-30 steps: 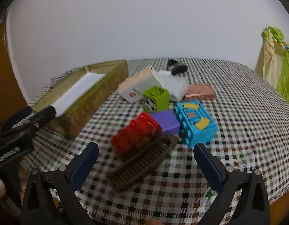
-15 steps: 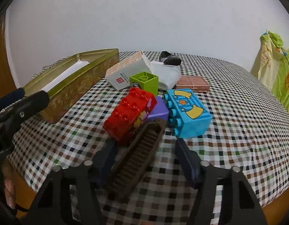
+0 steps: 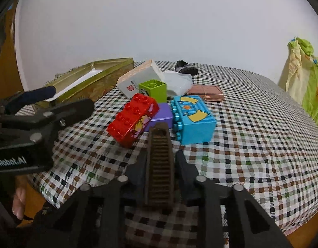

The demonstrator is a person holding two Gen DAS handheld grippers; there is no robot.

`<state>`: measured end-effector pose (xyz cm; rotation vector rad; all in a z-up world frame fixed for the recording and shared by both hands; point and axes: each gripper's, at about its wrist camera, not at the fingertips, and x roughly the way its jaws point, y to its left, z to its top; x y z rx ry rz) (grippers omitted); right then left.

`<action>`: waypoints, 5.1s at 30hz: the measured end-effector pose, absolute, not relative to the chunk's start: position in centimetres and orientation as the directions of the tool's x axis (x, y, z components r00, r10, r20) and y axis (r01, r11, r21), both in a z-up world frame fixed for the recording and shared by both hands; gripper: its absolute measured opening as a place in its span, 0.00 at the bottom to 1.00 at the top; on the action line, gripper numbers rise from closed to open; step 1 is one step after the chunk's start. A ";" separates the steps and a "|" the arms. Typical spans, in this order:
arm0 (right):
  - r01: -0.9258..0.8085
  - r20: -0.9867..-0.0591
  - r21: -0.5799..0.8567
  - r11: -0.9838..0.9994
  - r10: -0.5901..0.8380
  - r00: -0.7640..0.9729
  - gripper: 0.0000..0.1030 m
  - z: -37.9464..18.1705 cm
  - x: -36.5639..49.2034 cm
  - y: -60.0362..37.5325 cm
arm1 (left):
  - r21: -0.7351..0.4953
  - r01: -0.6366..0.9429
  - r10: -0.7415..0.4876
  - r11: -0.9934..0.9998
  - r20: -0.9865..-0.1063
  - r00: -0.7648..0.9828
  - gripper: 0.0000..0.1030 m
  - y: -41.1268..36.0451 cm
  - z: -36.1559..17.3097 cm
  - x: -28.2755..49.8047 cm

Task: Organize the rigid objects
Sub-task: 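Reach both grippers toward the red brick and brown comb piece, then grasp the red brick with the left gripper while the right gripper grasps the brown comb piece, then carry the red brick and brown comb piece over the gold tray with both grippers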

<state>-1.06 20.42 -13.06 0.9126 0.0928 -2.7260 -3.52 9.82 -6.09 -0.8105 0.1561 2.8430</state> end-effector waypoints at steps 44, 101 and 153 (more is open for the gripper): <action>0.312 -0.496 0.087 -0.946 -0.312 -0.810 0.27 -12.6 -0.3 22.4 | -0.086 -0.363 0.333 -0.928 -0.627 -0.704 0.30 12.0 -7.7 -6.3; 0.507 -0.384 0.032 -0.862 -0.479 -0.790 0.27 -6.8 -3.5 13.9 | -0.099 -0.097 0.133 -0.990 -0.475 -0.870 0.30 0.3 -4.3 -6.7; 0.514 -0.356 0.018 -0.858 -0.486 -0.798 0.27 -5.7 -6.3 9.5 | -0.080 -0.064 0.094 -0.995 -0.468 -0.879 0.30 -3.4 -5.0 -10.4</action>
